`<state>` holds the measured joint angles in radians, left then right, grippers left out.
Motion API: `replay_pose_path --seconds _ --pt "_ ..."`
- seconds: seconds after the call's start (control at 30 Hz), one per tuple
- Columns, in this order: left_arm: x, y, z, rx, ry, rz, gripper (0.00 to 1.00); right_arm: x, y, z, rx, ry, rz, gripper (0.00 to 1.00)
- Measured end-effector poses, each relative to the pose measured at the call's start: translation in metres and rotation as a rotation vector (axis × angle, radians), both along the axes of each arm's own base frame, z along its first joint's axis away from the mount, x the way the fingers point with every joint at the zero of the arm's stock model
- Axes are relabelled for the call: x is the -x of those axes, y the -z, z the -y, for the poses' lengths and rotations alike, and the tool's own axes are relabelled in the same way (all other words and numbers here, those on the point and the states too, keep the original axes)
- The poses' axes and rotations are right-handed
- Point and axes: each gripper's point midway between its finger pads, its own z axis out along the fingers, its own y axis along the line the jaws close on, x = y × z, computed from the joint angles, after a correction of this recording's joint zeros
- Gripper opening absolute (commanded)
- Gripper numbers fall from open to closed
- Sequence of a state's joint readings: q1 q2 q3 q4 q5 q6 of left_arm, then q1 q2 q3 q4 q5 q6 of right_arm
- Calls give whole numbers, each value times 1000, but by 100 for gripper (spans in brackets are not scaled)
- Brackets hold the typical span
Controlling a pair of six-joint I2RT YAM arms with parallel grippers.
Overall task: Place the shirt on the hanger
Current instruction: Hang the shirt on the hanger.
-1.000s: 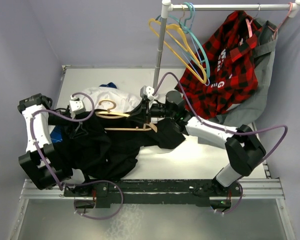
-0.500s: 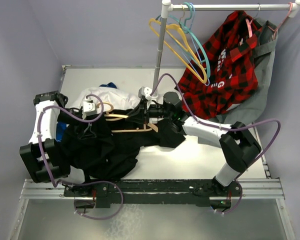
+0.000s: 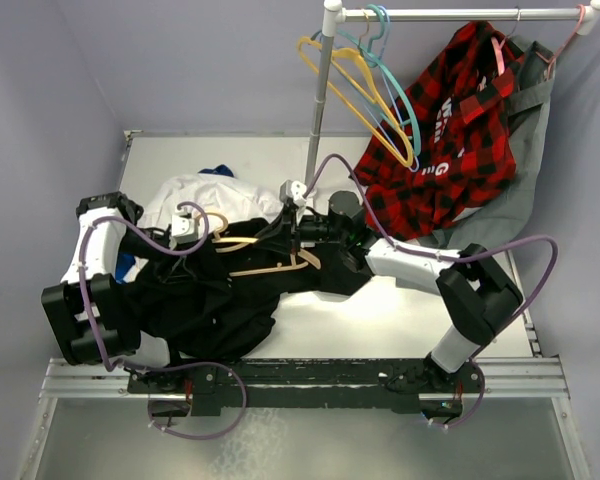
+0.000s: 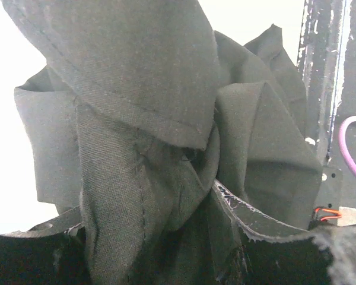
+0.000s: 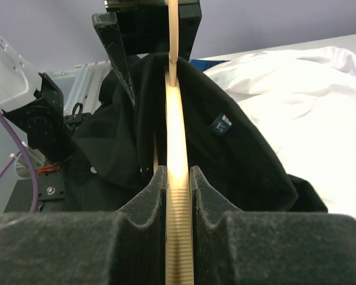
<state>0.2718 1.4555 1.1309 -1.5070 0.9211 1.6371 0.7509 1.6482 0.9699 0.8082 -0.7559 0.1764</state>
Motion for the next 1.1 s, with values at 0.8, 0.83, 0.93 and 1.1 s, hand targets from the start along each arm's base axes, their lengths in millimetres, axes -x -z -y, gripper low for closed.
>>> replay_pose_path --seconds 0.8,0.83,0.93,1.1 --pt "-43 -69 9 99 -95 99 75 -1 -39 3 -170 39 7 0" --pt "-43 -70 10 110 -102 92 76 -1 -40 3 -172 39 9 0" --pt "-42 -77 15 151 -125 71 84 -1 -41 3 -178 38 15 0" --pt "-43 -88 24 234 -152 50 91 -1 -44 3 -186 34 23 0"
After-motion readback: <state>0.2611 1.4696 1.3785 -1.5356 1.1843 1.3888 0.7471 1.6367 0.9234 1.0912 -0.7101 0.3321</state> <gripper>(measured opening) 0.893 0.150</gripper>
